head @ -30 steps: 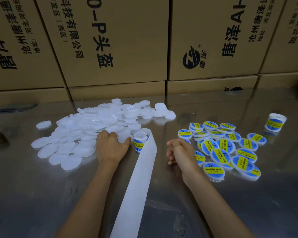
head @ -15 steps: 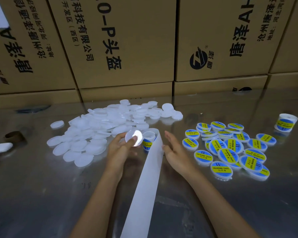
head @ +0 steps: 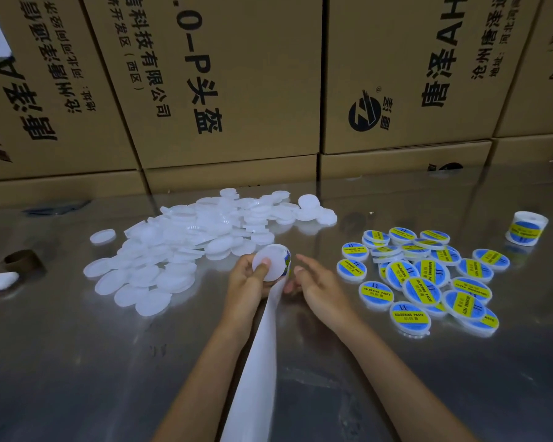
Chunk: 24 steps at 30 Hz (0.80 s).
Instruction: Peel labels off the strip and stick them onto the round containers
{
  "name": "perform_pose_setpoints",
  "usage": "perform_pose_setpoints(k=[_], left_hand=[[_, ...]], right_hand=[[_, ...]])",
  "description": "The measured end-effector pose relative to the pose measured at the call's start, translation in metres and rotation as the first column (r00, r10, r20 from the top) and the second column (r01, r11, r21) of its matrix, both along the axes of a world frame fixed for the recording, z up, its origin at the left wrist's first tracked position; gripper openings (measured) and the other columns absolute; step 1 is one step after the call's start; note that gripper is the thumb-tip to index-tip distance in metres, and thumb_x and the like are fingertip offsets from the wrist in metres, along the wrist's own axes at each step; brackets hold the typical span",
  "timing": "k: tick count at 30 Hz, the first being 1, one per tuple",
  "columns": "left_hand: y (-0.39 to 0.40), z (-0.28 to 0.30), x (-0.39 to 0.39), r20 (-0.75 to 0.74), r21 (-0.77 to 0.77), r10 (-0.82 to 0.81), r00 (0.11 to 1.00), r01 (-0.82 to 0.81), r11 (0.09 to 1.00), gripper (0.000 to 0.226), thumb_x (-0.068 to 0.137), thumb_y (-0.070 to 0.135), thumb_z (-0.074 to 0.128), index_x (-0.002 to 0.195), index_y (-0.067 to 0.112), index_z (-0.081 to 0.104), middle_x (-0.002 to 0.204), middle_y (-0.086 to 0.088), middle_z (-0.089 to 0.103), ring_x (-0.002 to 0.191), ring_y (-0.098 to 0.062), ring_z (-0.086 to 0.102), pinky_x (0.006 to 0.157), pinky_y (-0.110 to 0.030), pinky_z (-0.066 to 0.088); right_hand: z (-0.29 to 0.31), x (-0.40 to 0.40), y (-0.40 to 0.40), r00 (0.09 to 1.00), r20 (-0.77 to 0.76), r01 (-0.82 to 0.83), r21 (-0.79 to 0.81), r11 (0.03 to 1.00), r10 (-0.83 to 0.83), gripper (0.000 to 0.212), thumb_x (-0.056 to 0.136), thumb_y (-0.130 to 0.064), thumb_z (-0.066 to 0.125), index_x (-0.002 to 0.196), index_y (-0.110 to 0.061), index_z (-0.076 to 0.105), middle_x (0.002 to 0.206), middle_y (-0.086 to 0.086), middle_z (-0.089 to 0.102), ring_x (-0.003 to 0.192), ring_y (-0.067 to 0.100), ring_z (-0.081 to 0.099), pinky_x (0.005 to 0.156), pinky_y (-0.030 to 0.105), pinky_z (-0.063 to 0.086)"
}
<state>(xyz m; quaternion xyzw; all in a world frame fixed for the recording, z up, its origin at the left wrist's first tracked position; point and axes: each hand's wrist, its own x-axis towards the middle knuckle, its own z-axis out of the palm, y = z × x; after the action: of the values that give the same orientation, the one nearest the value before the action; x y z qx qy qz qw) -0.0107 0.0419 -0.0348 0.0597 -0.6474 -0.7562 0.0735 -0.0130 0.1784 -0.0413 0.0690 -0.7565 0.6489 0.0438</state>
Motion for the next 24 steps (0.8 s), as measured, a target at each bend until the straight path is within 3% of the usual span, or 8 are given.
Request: perform_pose_setpoints(k=[2, 4, 9, 13, 15, 17, 24], left_hand=[[0.001, 0.0001, 0.0001, 0.014, 0.011, -0.016, 1.0, 0.016, 1.0, 0.014, 0.101, 0.017, 0.054, 0.111, 0.009, 0.06, 0.103, -0.022, 0.073, 0.09, -0.039, 0.073, 0.077, -0.043, 0.059], [0.002, 0.0013, 0.0012, 0.049, 0.012, -0.049, 0.998, 0.049, 0.999, 0.015, 0.102, 0.022, 0.053, 0.112, 0.012, 0.058, 0.094, -0.022, 0.075, 0.081, -0.036, 0.075, 0.067, -0.035, 0.057], [0.0005, 0.0019, 0.0024, 0.063, 0.064, -0.068, 0.996, 0.064, 0.996, 0.018, 0.101, 0.021, 0.055, 0.112, 0.007, 0.062, 0.101, -0.017, 0.076, 0.088, -0.032, 0.075, 0.082, -0.039, 0.058], [-0.0016, 0.0058, 0.003, 0.114, 0.122, -0.066, 0.991, 0.052, 0.991, 0.017, 0.101, 0.021, 0.054, 0.109, 0.009, 0.062, 0.095, -0.018, 0.075, 0.074, -0.027, 0.073, 0.06, -0.031, 0.056], [-0.0009, 0.0064, 0.0017, 0.115, 0.092, -0.048, 0.992, 0.037, 0.995, 0.015, 0.102, 0.022, 0.053, 0.104, 0.01, 0.062, 0.091, -0.014, 0.073, 0.069, -0.023, 0.071, 0.056, -0.028, 0.053], [0.0001, 0.0068, -0.0001, 0.121, 0.06, -0.03, 0.992, 0.023, 0.998, 0.015, 0.102, 0.022, 0.053, 0.101, 0.011, 0.062, 0.094, -0.013, 0.07, 0.073, -0.023, 0.068, 0.061, -0.029, 0.05], [0.0007, 0.0067, -0.0002, 0.122, 0.07, -0.029, 0.992, 0.021, 0.997, 0.013, 0.102, 0.019, 0.054, 0.093, 0.014, 0.063, 0.089, -0.009, 0.07, 0.066, -0.016, 0.068, 0.052, -0.022, 0.051]], right_hand=[[-0.001, 0.0027, -0.0001, 0.998, -0.064, -0.006, 0.033, 0.999, 0.008, 0.031, 0.101, -0.008, 0.045, 0.107, -0.03, 0.065, 0.065, -0.01, 0.065, 0.069, 0.003, 0.061, 0.077, 0.019, 0.05], [-0.0024, 0.0033, 0.0013, 0.996, -0.087, 0.032, 0.049, 0.998, -0.028, 0.028, 0.098, -0.004, 0.05, 0.11, -0.022, 0.068, 0.069, -0.013, 0.065, 0.064, 0.0, 0.059, 0.068, 0.012, 0.048], [-0.0047, 0.0015, 0.0069, 0.982, -0.17, 0.101, 0.123, 0.987, -0.079, 0.019, 0.09, -0.007, 0.064, 0.089, -0.025, 0.068, 0.086, -0.001, 0.066, 0.08, 0.011, 0.059, 0.077, 0.023, 0.048], [-0.0065, 0.0017, 0.0055, 0.991, -0.112, 0.085, 0.118, 0.989, -0.072, 0.019, 0.083, -0.013, 0.074, 0.085, -0.027, 0.061, 0.096, 0.0, 0.068, 0.09, 0.011, 0.065, 0.084, 0.029, 0.053], [-0.008, 0.0016, 0.0042, 0.994, -0.072, 0.094, 0.102, 0.99, -0.087, 0.023, 0.081, -0.015, 0.077, 0.09, -0.028, 0.06, 0.093, -0.004, 0.068, 0.087, 0.006, 0.063, 0.082, 0.026, 0.054], [-0.0082, 0.0016, 0.0044, 0.991, -0.068, 0.12, 0.102, 0.988, -0.113, 0.025, 0.08, -0.016, 0.079, 0.091, -0.027, 0.06, 0.09, -0.007, 0.068, 0.082, 0.002, 0.061, 0.081, 0.025, 0.054], [-0.0091, -0.0017, 0.0036, 0.992, -0.046, 0.123, 0.129, 0.984, -0.118, 0.024, 0.076, -0.015, 0.082, 0.08, -0.022, 0.059, 0.071, -0.009, 0.057, 0.058, -0.004, 0.052, 0.066, 0.021, 0.049]])
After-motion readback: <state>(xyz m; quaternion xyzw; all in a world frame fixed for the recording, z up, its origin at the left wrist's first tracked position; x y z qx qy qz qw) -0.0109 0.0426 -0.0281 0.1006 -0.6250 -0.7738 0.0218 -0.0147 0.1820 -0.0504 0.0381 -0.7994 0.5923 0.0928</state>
